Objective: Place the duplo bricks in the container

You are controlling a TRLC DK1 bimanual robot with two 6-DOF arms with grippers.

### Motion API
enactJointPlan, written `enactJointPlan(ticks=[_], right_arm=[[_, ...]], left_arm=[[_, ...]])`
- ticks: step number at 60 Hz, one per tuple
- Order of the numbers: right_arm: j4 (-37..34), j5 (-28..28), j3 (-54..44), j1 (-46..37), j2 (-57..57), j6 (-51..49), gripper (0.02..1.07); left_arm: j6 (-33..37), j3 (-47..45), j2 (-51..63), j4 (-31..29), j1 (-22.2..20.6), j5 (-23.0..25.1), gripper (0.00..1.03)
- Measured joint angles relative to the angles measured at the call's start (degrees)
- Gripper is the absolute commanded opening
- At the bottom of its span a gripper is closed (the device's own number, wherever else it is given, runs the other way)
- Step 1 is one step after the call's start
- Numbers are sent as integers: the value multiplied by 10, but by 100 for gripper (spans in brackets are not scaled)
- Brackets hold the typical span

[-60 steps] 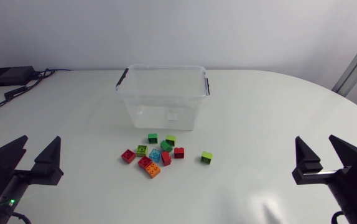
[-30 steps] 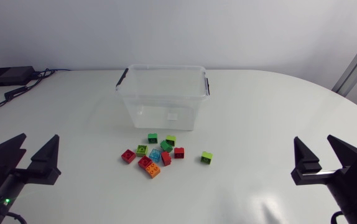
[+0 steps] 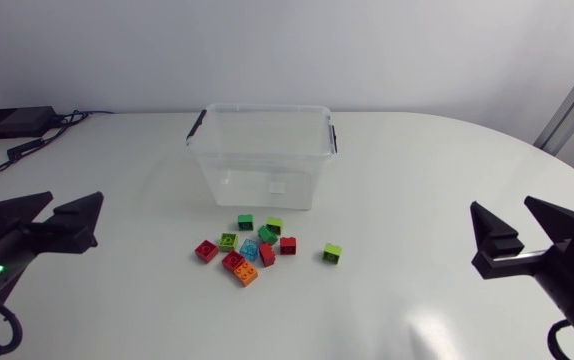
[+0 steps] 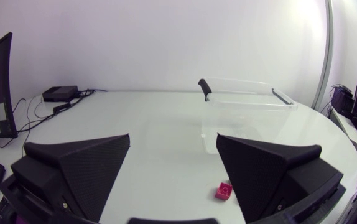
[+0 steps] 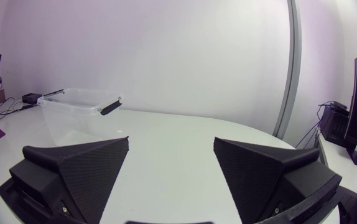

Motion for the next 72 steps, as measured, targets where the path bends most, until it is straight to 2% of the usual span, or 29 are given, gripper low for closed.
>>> enactJointPlan(ticks=[9, 21, 31, 48, 64, 72], right_arm=[[-10, 0, 43, 15, 83, 0, 102], [-23, 0, 81, 42, 174, 0, 102], [-39, 0, 101, 50, 221, 0, 102], [-64, 0, 130, 58, 284, 0, 102], [-138, 2, 173, 110, 339, 0, 102], [-148, -1, 190, 134, 368, -1, 102]], left_arm=[[0, 50, 115, -35, -12, 0, 97], [7, 156, 266, -129, -33, 0, 98], [61, 234, 392, -197, -59, 3, 98], [105, 263, 523, -210, -97, 52, 98], [138, 286, 621, -186, -130, 56, 98], [150, 305, 666, -176, -145, 56, 97]])
